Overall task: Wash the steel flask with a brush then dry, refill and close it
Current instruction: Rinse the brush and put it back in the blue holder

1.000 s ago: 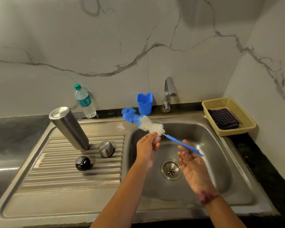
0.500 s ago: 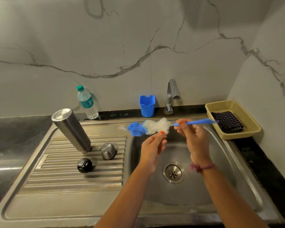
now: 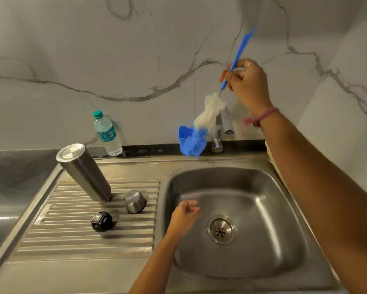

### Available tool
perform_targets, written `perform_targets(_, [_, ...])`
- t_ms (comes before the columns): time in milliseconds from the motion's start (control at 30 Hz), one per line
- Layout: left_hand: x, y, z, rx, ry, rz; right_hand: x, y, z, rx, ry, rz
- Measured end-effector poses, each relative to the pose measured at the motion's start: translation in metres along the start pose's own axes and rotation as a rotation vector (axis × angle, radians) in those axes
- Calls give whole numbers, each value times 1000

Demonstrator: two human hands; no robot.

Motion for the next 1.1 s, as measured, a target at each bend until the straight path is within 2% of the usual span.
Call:
perform_targets(267, [-18, -14, -8, 21, 8, -37, -4, -77, 30, 105, 66, 11])
perform_targets(833, [-37, -27, -9, -3, -77, -47, 57, -90, 110, -80, 241, 101])
perform_targets(967, [-39, -27, -10, 4, -89, -45, 84, -79, 128, -196, 241, 212])
perform_targets(1100, [-41, -27, -10, 6, -82, -54, 93, -76, 129, -184, 256, 242])
Point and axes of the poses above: each hand's wrist, its own y-axis away from the middle knuckle, its own z-axis out of the palm, x = y × z, the point moved 9 cm from there along -y, towards the middle knuckle, and after that the axes turned 10 degrees about z, right-handed, at the moved point
